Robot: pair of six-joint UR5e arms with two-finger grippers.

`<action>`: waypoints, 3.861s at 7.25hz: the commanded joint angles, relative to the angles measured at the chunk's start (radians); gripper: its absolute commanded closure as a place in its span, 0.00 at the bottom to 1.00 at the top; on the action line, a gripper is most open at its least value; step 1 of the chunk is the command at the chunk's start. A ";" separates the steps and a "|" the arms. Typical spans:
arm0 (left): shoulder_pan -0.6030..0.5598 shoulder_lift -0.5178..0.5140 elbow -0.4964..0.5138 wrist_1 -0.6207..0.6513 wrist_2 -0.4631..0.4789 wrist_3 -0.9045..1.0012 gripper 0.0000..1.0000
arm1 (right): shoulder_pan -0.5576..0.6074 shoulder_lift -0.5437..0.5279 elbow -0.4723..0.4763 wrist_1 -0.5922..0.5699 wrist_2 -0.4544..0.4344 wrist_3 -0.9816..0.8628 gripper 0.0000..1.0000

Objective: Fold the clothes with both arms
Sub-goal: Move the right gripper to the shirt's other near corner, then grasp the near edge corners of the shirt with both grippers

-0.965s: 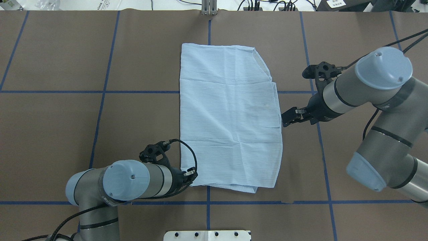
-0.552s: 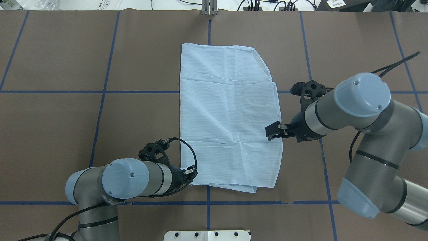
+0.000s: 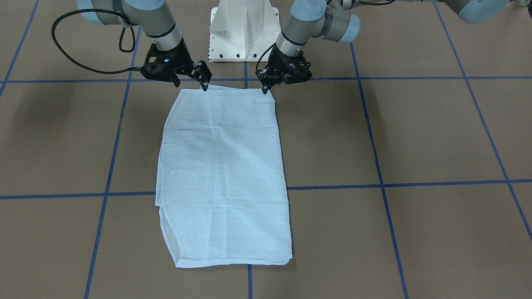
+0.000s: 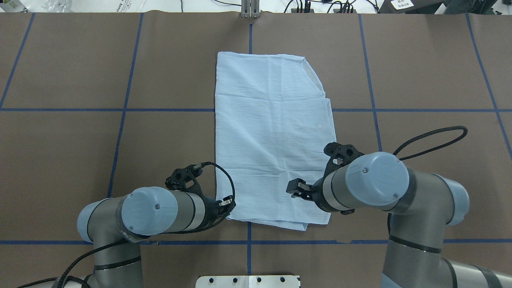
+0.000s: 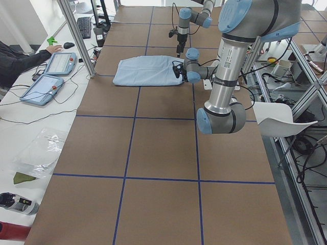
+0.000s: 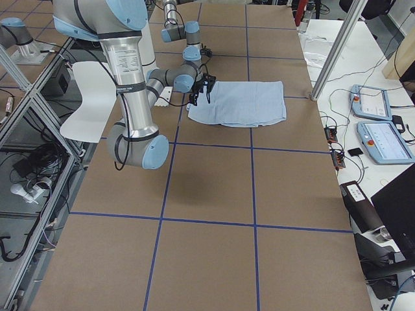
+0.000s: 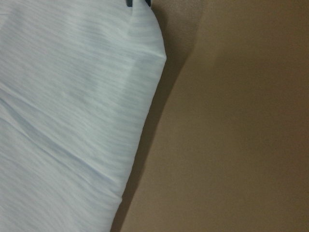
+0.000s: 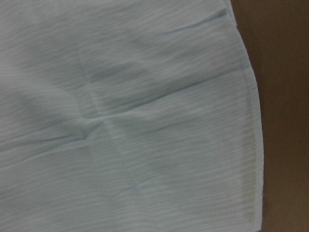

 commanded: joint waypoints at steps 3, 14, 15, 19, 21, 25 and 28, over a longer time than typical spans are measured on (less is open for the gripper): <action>-0.002 -0.002 0.000 0.000 -0.002 0.000 1.00 | -0.070 0.096 -0.113 -0.133 -0.051 0.146 0.00; -0.002 0.000 0.000 0.000 0.000 0.000 1.00 | -0.096 0.101 -0.151 -0.130 -0.048 0.146 0.12; 0.000 0.000 0.000 0.000 0.000 0.000 1.00 | -0.086 0.101 -0.151 -0.132 -0.048 0.145 0.13; 0.000 0.000 0.002 0.000 0.000 0.003 1.00 | -0.093 0.095 -0.159 -0.132 -0.047 0.144 0.23; 0.000 0.000 0.002 0.000 0.000 0.005 1.00 | -0.099 0.096 -0.157 -0.133 -0.044 0.144 0.20; -0.002 0.000 0.002 0.000 0.000 0.005 1.00 | -0.112 0.098 -0.159 -0.138 -0.044 0.146 0.23; 0.000 0.000 0.002 0.000 0.000 0.006 1.00 | -0.112 0.099 -0.159 -0.133 -0.045 0.146 0.65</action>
